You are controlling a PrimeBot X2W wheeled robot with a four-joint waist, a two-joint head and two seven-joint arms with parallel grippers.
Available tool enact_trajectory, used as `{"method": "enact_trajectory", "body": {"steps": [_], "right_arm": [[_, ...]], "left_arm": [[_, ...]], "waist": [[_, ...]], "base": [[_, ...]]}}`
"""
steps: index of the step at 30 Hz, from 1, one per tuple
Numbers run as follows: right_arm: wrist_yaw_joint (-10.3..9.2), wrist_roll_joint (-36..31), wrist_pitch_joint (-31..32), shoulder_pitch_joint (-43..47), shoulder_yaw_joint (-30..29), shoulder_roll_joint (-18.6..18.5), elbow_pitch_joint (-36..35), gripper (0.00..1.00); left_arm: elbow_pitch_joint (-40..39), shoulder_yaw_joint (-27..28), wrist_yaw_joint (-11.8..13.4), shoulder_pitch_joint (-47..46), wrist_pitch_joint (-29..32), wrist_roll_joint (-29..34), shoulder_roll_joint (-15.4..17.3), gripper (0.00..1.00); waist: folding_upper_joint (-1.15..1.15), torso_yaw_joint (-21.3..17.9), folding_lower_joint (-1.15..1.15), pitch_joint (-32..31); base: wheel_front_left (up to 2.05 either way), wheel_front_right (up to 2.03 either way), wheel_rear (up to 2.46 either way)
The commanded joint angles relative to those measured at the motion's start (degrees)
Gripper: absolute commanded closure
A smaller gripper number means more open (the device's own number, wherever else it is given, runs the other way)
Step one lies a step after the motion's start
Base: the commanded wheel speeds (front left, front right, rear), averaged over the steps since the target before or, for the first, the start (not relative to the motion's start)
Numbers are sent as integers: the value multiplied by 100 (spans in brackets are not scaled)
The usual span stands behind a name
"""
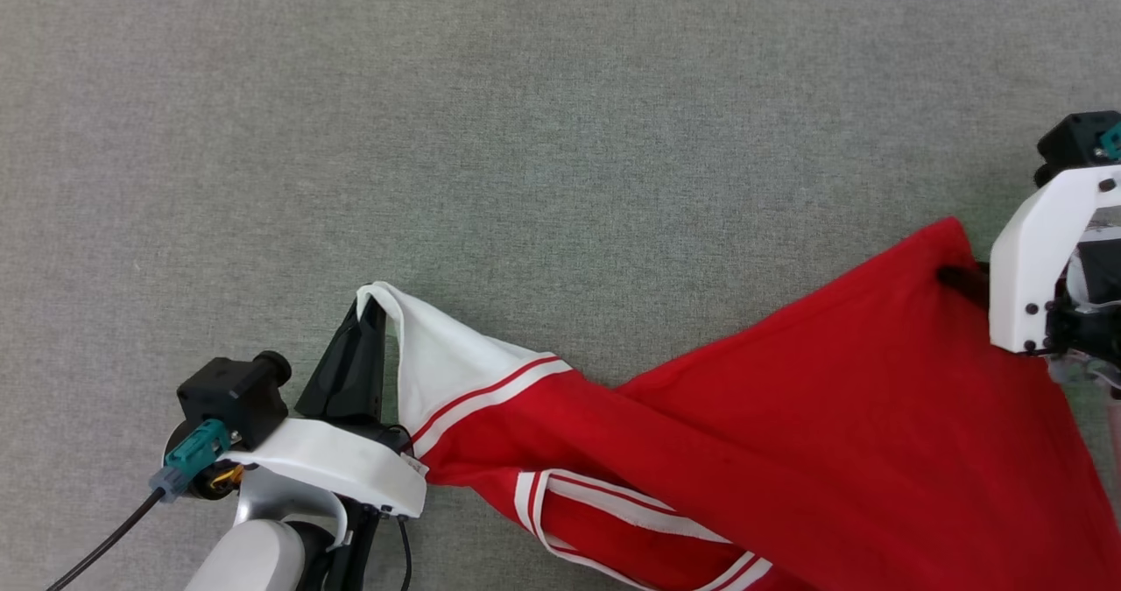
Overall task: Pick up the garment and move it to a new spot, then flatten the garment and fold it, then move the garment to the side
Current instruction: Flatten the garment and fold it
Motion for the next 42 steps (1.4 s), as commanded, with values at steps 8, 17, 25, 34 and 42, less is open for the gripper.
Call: {"method": "enact_trajectory", "body": {"steps": [8,17,25,34,42], "right_arm": [[16,0,-396,122,378,-70,89,100],[9,-372,-1403,-357,113,-94,181,100],[8,-557,-1981,-1260,-201,-14,441,100],[6,-864,-2701,-2817,-311,44,585,100],[5,-1035,-3624,-4312,-277,153,886,100]], "left_arm": [[175,131,-11,-58,-80,-55,108,100],[431,425,-266,-1032,279,-98,592,100],[1594,607,-464,-2882,587,-285,449,100],[2830,741,-702,-5353,583,-129,512,100],[3462,845,-858,-7427,431,140,772,100]], "waist": [[0,-123,0,-471],[0,-458,0,-1374],[0,-681,0,-1512],[0,-932,0,-739],[0,-1150,0,336]], "base": [[0,0,0],[0,0,0],[0,0,0],[0,0,0],[0,0,0]]}}
